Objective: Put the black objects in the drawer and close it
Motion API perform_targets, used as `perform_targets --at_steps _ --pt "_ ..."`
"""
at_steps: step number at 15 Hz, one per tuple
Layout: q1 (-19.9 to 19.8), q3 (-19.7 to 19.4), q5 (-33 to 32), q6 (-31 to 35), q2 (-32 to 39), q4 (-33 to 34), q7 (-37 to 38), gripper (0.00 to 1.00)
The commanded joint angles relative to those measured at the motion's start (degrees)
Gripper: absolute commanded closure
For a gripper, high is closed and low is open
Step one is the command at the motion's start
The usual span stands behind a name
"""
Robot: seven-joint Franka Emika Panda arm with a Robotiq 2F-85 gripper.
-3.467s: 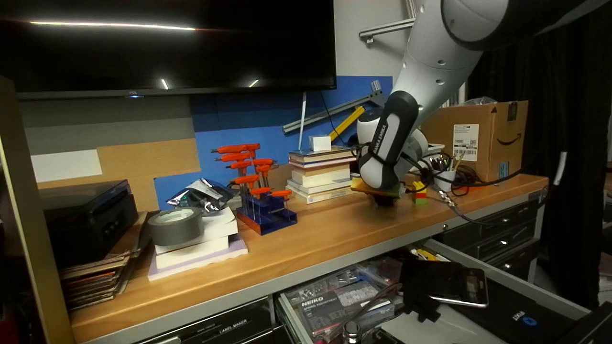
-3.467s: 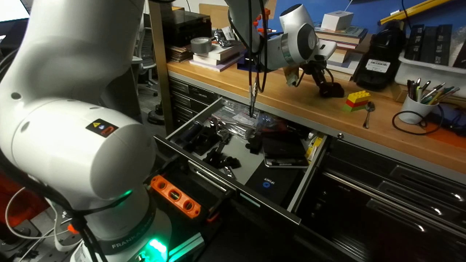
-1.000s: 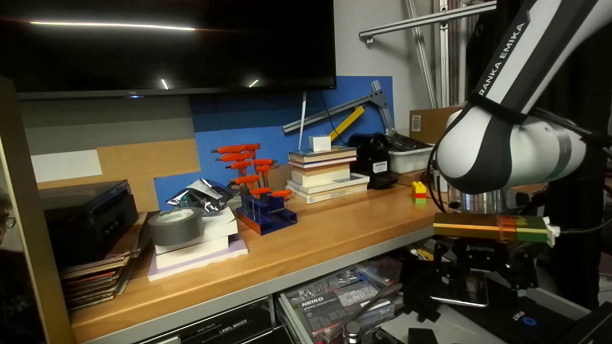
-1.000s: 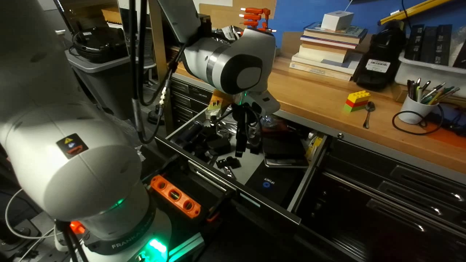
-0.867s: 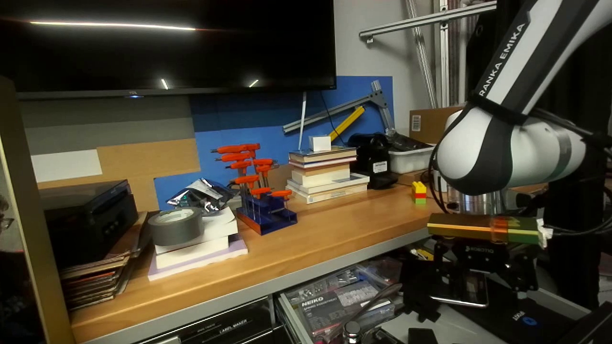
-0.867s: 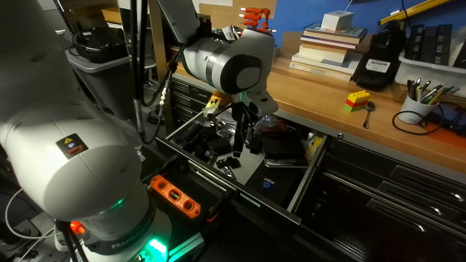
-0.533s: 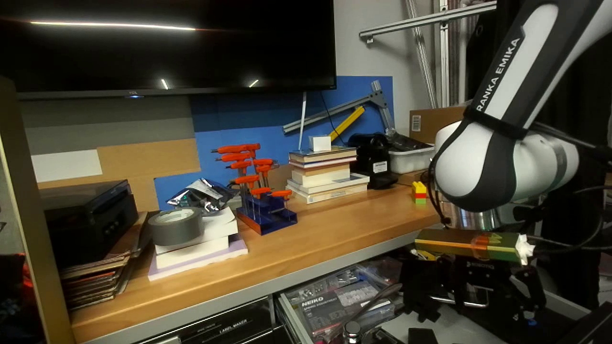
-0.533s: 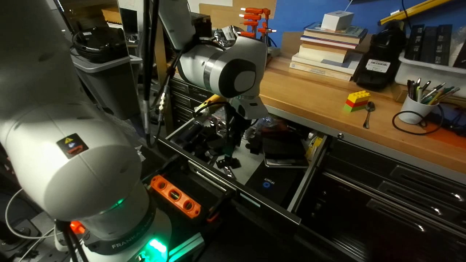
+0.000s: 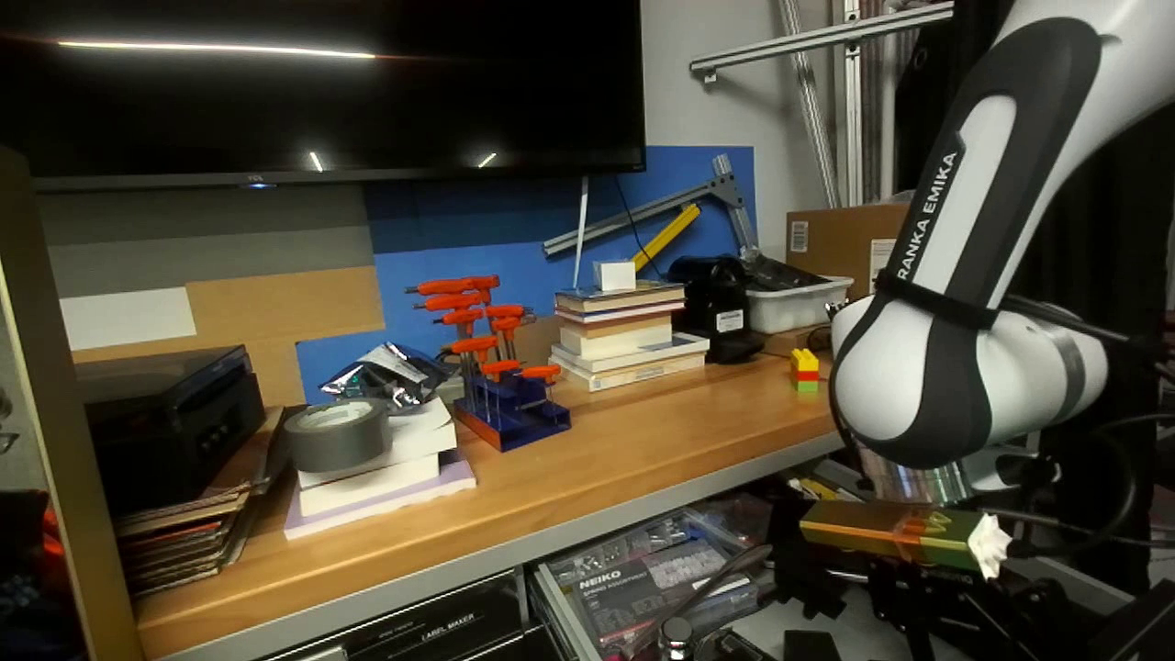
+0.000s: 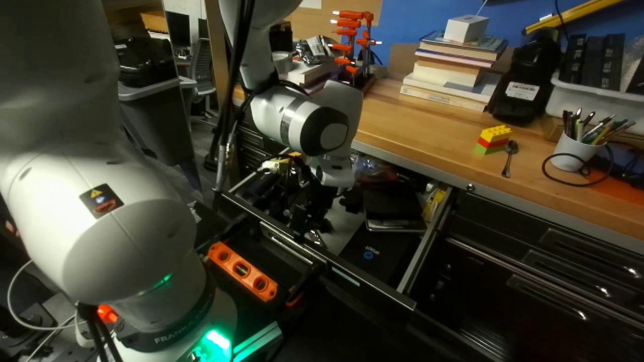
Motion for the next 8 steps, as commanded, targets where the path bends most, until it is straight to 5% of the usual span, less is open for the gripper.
perform_targets --at_steps 1,8 --pt "1.14 -0.83 1.96 0.75 2.12 0.12 2.31 0.00" --pt "-1.18 1.27 15.54 12.41 7.31 -0.02 -4.58 0.00"
